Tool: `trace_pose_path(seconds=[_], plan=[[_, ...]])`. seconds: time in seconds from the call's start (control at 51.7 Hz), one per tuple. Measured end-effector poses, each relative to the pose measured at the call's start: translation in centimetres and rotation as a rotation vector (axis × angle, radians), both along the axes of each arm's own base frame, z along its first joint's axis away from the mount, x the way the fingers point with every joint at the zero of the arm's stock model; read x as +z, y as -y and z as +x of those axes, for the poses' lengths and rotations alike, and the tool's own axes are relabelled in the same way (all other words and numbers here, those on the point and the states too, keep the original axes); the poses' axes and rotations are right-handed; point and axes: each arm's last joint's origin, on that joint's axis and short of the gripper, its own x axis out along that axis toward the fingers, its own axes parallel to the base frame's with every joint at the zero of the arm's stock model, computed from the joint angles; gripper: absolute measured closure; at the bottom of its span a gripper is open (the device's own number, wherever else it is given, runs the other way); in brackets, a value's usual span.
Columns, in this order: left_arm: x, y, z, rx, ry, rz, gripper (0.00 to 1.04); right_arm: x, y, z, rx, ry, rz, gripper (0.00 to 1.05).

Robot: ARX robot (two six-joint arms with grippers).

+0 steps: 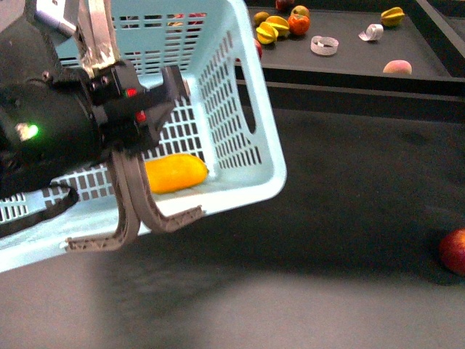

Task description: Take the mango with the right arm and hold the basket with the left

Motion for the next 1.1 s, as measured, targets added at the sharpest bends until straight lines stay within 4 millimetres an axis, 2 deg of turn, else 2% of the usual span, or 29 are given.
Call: trace_pose_path(seconds=[0.135,0.174,0.348,0.503,0.639,0.755,0.968,1.103], plan=[[0.4,-0.9,3.3,0.182,-0.036,-0.118,0.88,0.0,0.0,0.0,0.000,0.000,0.000,0.09],[0.4,-1.2,4.1,0.226,-0.053,-0.164,0.89,0.0,0.0,0.0,0.000,0.000,0.001,0.06],[-0.7,-2.7,7.2,0.441,-0.119,-0.380,0.89,0.0,0.0,0.0,0.000,0.000,0.000,0.08],[-2.7,-3.8,10.0,0.609,-0.154,-0.591,0.89,0.0,0.0,0.0,0.000,0.000,0.000,0.08],[-4.2,-3.9,11.9,0.666,-0.165,-0.710,0.89,0.0,0.0,0.0,0.000,0.000,0.000,0.08],[-4.7,-3.8,12.5,0.696,-0.182,-0.747,0.88,0.0,0.0,0.0,0.000,0.000,0.000,0.08],[-4.8,-4.1,12.0,0.757,-0.201,-0.695,0.57,0.0,0.0,0.0,0.000,0.000,0.000,0.08],[-2.9,-4.9,9.8,0.722,-0.177,-0.629,0.32,0.0,0.0,0.0,0.000,0.000,0.000,0.08]])
